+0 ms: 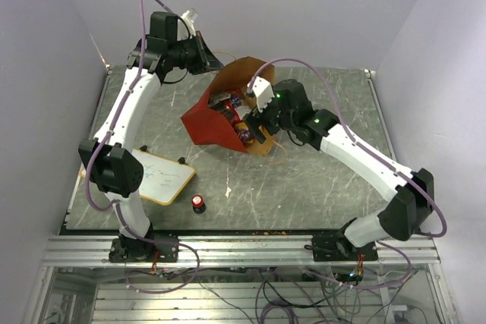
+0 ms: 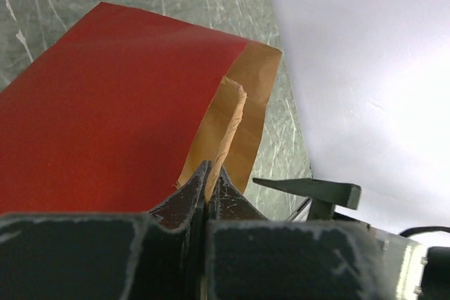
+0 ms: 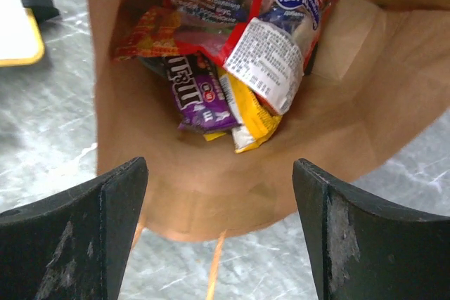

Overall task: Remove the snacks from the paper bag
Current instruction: Take out the snack from the paper bag.

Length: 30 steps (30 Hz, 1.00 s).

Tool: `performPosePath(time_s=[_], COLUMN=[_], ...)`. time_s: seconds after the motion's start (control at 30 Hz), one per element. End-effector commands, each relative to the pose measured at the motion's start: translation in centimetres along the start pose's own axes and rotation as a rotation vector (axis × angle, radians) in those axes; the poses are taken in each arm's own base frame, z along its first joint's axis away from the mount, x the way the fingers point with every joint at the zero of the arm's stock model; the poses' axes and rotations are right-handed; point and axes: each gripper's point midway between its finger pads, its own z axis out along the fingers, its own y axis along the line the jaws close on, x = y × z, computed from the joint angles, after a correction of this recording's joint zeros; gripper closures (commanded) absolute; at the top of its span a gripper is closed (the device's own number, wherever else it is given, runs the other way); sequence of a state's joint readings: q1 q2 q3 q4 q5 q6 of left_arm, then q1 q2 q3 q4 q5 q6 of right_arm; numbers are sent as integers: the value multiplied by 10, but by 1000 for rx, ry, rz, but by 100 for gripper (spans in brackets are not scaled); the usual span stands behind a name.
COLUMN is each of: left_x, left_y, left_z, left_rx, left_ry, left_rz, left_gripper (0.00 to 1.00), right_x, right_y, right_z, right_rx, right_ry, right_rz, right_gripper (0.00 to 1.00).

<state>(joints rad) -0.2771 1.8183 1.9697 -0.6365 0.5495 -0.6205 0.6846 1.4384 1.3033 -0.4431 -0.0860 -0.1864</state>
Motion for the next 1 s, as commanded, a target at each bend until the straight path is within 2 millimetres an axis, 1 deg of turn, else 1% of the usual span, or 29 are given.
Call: performPosePath(time_s=[0.0, 0.1, 0.13, 0.17, 0.2, 0.23, 0.33, 0.43, 0.57, 0.63, 0.7, 0.83, 0.97], left_x=[-5, -6, -8, -8, -7, -7, -5, -5, -1, 0, 2, 5, 9], left_y=[-16, -25, -29, -31, -33, -34, -34, -31, -32, -32, -31, -31, -30], left_z=[-19, -25, -26, -27, -28, -29, -31, -32, -32, -32, -33, -34, -35], left_rx=[-26, 3, 21, 34, 45, 51, 45, 22, 31, 32, 27, 26, 22], left_ry=[-2, -15, -32, -43, -47, -48, -39, -29, -12, -7, 1, 11, 22], left_rz=[28, 34, 35, 33, 28, 27, 39, 46, 34, 30, 27, 24, 14], left_gripper=[93, 93, 93, 93, 93, 93, 93, 93, 93, 93, 93, 93, 93], right_x=[-12, -13, -14, -12, -10, -7, -4, 1, 5, 0, -4, 6, 6], right_y=[-16, -22, -20, -18, -12, -5, -1, 8, 9, 6, 9, 13, 14], right_z=[20, 36, 40, 43, 47, 49, 55, 62, 78, 85, 92, 107, 120], right_rx=[38, 67, 53, 34, -10, -51, -73, -134, -136, -112, -122, -161, -171], right_ry=[7, -7, -24, -28, -37, -47, -108, -133, -163, -190, -217, -206, -218], right_rz=[-132, -132, -159, -199, -253, -311, -431, -576, -658, -688, -717, -789, -837], right_gripper=[19, 24, 31, 33, 37, 38, 39, 39, 38, 37, 37, 37, 37])
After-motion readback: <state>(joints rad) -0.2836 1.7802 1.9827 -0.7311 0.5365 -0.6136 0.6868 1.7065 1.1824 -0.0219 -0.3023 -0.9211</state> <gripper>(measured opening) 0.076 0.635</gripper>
